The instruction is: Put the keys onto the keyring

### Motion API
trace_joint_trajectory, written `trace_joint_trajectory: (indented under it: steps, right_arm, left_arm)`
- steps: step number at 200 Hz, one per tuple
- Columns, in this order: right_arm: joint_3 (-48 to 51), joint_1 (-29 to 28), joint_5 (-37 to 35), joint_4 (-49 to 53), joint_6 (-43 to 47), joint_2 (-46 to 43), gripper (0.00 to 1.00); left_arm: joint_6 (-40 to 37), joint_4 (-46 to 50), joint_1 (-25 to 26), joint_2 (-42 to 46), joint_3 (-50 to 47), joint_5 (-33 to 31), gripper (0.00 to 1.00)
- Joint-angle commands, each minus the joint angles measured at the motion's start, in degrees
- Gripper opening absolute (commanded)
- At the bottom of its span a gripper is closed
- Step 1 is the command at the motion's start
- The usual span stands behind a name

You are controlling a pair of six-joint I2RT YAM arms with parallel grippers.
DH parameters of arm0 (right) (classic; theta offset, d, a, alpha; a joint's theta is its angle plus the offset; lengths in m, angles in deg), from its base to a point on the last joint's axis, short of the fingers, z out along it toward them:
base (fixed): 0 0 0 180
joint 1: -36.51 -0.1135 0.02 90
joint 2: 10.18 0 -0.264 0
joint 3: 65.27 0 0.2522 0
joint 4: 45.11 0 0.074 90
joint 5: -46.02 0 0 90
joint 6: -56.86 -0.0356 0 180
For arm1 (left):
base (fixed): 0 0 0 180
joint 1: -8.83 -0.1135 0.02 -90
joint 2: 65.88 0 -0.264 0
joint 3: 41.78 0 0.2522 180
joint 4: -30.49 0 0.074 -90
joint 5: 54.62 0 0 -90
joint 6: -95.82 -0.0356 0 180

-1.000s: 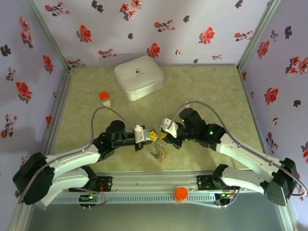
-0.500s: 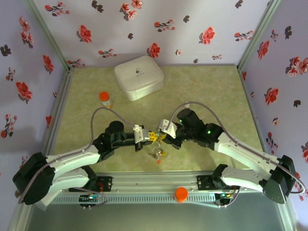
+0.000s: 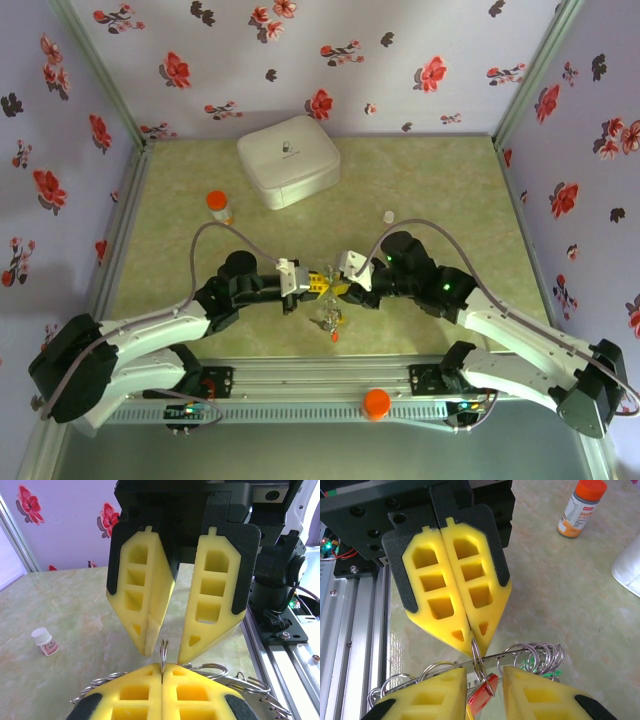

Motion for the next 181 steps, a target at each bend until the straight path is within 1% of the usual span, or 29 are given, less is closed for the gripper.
trace_joint_trajectory:
  steps: [1,17,27,48,56,58,63,66,69,80,95,116,153,181]
  right_arm:
    - [0.53,-0.04,1.69,-3.24,-0.16,0.59,0.21]
    - [0.43,-0.02,2.29,-3.87,-0.29,1.01,0.18]
    - [0.59,-0.05,2.63,-4.67,-0.44,1.30,0.14]
    - [-0.25,0.04,3.06,-3.44,0.17,2.01,0.01]
    - [-0.88,-0.05,2.72,-2.12,0.92,2.19,0.00]
    - [-1.08,-0.03,2.57,-1.68,1.20,2.18,0.00]
    - [-1.67,-0.02,1.95,-0.38,1.95,2.25,0.00]
    - [-2.11,0.00,1.43,0.52,2.45,2.32,0.00]
    - [-2.61,-0.04,0.86,1.82,3.08,2.45,0.00]
    - [-4.67,-0.12,-1.10,6.00,5.10,3.18,0.00]
    - [-7.81,-0.57,-3.35,10.89,7.81,4.64,0.00]
    - [-11.14,-1.73,-5.88,16.15,10.27,7.02,0.00]
    - [-14.95,-3.87,-7.63,18.64,11.80,10.13,0.00]
    - [-16.43,-5.38,-7.77,18.88,11.98,11.94,0.00]
  left_arm:
    - [1.18,-4.54,0.08,0.23,0.24,1.66,0.00]
    - [1.24,-4.45,0.00,0.11,0.18,1.66,0.00]
    - [1.31,-4.53,0.05,0.07,0.07,1.65,0.00]
    - [1.57,-4.44,0.02,0.20,-0.02,1.27,0.00]
    - [1.54,-3.93,0.07,0.29,0.02,0.01,0.00]
    - [1.69,-3.64,0.06,0.40,0.06,-0.45,0.04]
    - [2.00,-2.66,0.07,0.48,0.34,-2.09,0.19]
    - [2.08,-1.81,0.06,0.54,0.56,-3.00,0.24]
    - [1.84,-0.52,0.04,0.62,0.81,-3.65,0.27]
    - [-0.57,5.83,0.16,1.07,2.62,-4.19,0.29]
    - [-3.08,12.23,0.41,1.28,4.42,-4.42,0.28]
    - [-4.83,16.46,0.84,0.60,5.68,-4.44,0.26]
    - [-5.15,15.56,1.46,0.20,5.84,-4.01,0.25]
    - [-5.06,15.11,1.55,0.55,6.09,-3.32,0.20]
